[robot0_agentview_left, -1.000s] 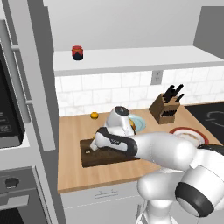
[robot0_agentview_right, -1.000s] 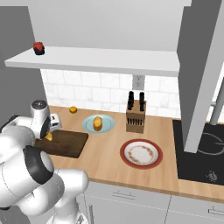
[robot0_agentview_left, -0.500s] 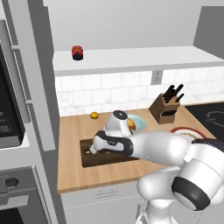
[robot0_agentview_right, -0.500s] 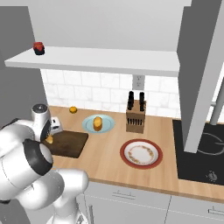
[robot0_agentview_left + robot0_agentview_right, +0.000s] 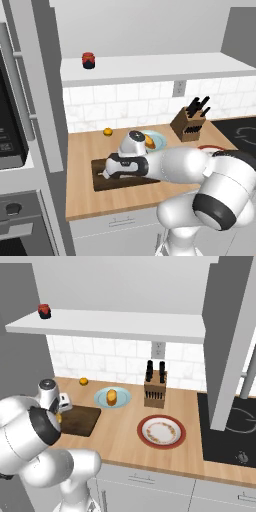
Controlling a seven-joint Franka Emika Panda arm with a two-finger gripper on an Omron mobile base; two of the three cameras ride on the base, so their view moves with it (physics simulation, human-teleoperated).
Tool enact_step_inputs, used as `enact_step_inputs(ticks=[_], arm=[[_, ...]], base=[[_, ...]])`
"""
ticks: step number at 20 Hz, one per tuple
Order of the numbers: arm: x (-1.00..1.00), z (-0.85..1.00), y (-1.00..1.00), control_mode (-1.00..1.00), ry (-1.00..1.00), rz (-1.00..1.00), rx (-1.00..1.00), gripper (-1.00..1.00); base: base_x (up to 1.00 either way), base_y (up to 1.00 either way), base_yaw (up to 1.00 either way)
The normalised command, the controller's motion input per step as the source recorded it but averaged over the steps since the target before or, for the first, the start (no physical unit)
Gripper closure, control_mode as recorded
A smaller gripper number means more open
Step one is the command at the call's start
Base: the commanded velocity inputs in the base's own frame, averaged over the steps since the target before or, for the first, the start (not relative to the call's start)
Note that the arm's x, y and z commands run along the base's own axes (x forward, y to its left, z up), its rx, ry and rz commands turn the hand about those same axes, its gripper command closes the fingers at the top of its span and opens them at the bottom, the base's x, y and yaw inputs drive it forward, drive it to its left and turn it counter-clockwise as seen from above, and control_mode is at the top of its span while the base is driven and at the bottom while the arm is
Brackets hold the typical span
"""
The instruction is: From the different types of pastries on the counter, select a croissant and place it on the cutting board. Then retrieve a jar of jam from the cabinet and place it alongside the croissant on the cutting board.
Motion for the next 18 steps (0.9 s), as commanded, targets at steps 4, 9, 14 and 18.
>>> enact_step_inputs(ticks=[4, 9, 14, 18], arm=[[0.14, -0.02, 0.0, -1.0, 0.01, 0.02, 0.0, -1.0], [0.08, 0.1, 0.01, -1.0, 0.2, 0.03, -0.01, -1.0], [0.0, 0.79, 0.08, -1.0, 0.01, 0.0, -0.15, -1.0], [-0.08, 1.0, 0.0, -1.0, -0.12, 0.0, -0.18, -1.0]], base=[[0.0, 0.0, 0.0], [0.0, 0.0, 0.0], [0.0, 0.0, 0.0], [0.0, 0.0, 0.0]])
